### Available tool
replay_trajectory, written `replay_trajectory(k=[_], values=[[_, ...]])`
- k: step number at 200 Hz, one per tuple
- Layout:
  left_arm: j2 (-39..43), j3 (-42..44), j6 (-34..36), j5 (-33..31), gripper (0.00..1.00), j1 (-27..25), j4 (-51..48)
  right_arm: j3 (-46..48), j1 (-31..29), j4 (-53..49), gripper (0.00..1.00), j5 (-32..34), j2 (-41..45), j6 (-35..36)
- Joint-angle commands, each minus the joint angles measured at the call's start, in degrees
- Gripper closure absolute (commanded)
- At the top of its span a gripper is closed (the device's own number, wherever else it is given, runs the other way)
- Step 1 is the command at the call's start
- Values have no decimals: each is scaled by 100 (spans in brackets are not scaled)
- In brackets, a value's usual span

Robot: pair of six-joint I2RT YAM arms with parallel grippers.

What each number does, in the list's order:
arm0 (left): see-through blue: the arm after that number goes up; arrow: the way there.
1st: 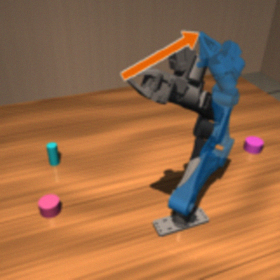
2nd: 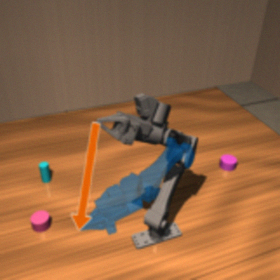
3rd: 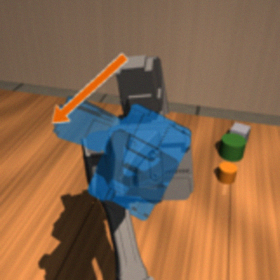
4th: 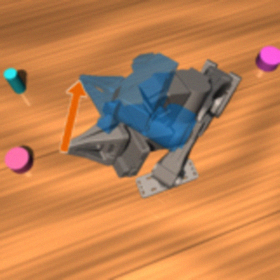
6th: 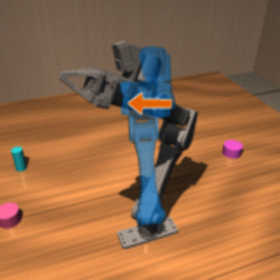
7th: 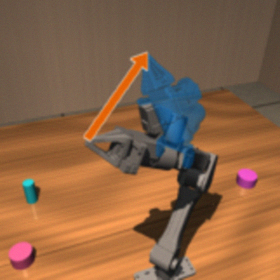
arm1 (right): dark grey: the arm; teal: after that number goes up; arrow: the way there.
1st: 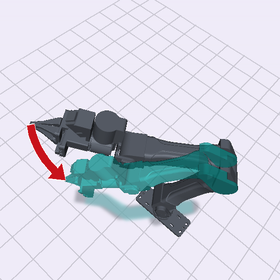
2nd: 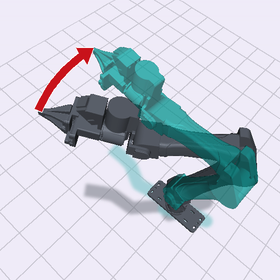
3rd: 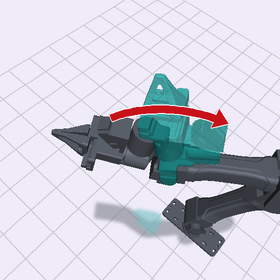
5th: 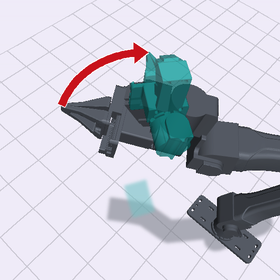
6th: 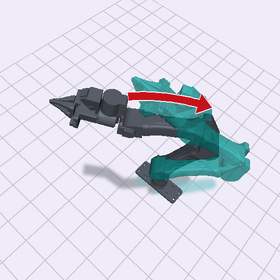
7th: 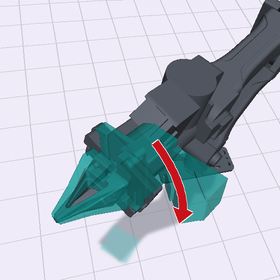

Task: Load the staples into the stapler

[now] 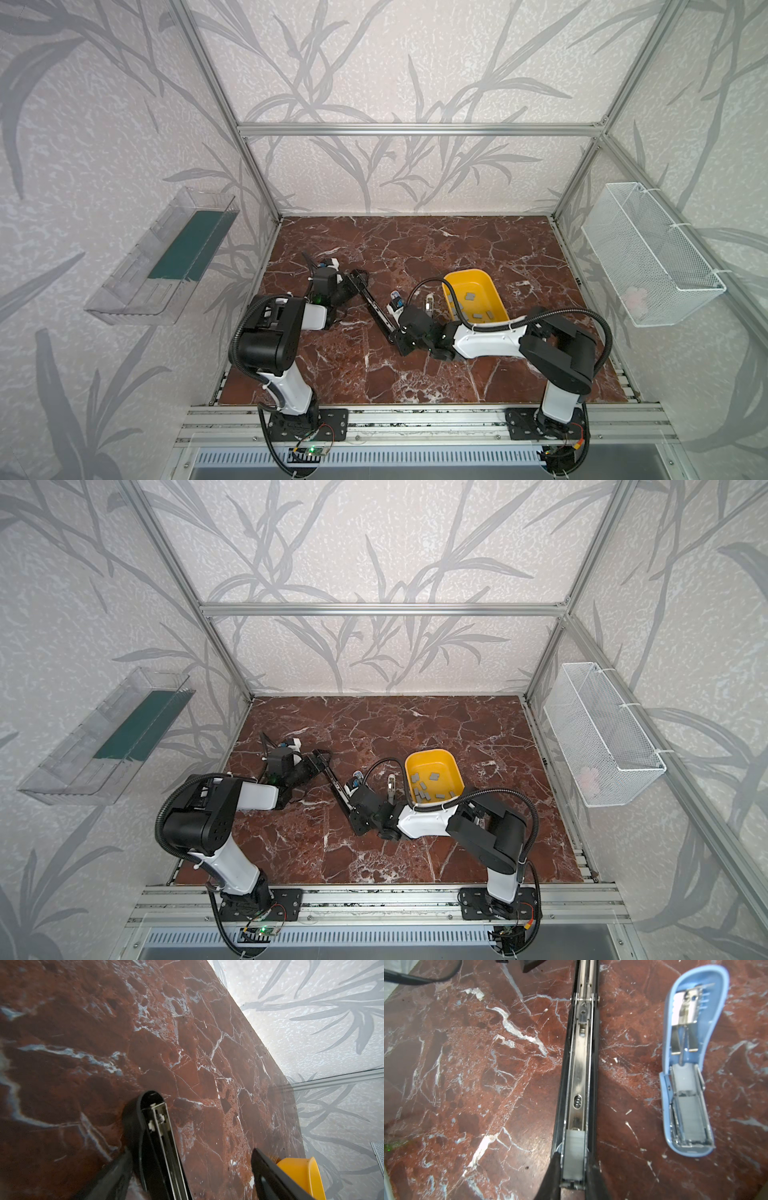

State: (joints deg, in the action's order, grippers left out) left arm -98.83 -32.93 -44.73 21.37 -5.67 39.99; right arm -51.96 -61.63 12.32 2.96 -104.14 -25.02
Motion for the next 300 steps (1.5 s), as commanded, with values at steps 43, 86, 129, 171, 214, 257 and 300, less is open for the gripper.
replay_trajectory(k=[43,86,129,171,214,257,300], values=[[341,-8,462,635,16,56,592,133,-186,402,100,-246,23,520],[674,129,890,1179,22,-24,1079,169,-181,492,100,-237,5,616],[718,193,1187,1235,25,-129,1174,231,-191,632,100,-68,51,593],[740,549,1175,1111,30,-231,1960,287,-191,761,100,54,84,651],[1426,770,1988,431,30,-685,1263,838,-190,2063,95,160,66,939],[1893,805,2707,-490,30,-1129,470,1079,-192,2676,75,210,120,1173],[1937,790,2898,-594,30,-1188,299,1543,-185,3183,60,290,383,1234]])
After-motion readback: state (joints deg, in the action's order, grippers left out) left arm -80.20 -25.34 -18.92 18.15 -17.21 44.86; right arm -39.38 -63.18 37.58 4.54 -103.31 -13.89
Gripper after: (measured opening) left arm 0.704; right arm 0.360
